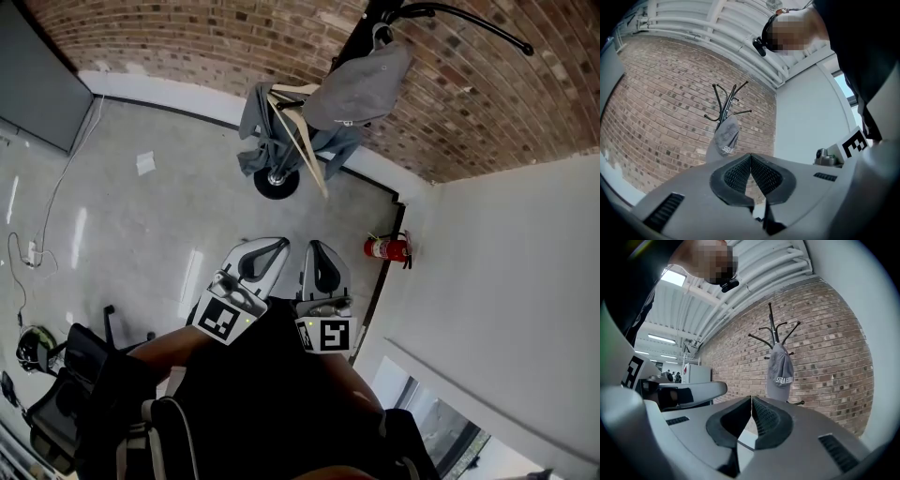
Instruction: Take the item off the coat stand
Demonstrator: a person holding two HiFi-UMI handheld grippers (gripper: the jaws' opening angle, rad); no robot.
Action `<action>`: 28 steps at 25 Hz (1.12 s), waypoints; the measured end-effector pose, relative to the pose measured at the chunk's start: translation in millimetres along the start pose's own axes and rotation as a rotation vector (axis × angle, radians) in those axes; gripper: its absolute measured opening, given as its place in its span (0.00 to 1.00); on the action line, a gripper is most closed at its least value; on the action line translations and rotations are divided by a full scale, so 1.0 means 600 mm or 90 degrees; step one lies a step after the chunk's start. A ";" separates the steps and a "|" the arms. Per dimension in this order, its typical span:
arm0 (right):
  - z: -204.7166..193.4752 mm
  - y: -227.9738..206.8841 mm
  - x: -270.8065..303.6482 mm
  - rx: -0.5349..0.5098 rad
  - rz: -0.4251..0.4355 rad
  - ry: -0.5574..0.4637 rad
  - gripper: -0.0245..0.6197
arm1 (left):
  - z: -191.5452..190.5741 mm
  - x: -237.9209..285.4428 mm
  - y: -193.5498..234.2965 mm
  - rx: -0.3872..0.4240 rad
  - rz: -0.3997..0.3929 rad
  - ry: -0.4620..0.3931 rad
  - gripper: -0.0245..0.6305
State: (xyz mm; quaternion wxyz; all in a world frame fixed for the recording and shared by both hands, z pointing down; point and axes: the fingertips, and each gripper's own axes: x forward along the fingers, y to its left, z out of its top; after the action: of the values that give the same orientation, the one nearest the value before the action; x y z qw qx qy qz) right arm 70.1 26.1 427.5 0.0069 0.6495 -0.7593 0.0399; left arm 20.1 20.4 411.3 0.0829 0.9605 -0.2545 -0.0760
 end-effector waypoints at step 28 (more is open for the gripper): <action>0.033 -0.081 0.162 0.015 -0.023 0.021 0.07 | 0.046 0.106 0.167 -0.022 0.012 -0.031 0.07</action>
State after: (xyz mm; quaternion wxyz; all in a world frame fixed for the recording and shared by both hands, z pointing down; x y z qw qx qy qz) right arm 103.5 -78.2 416.5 0.0125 0.6624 -0.7467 0.0589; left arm 21.9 -100.5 397.3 0.0939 0.9544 -0.2641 -0.1027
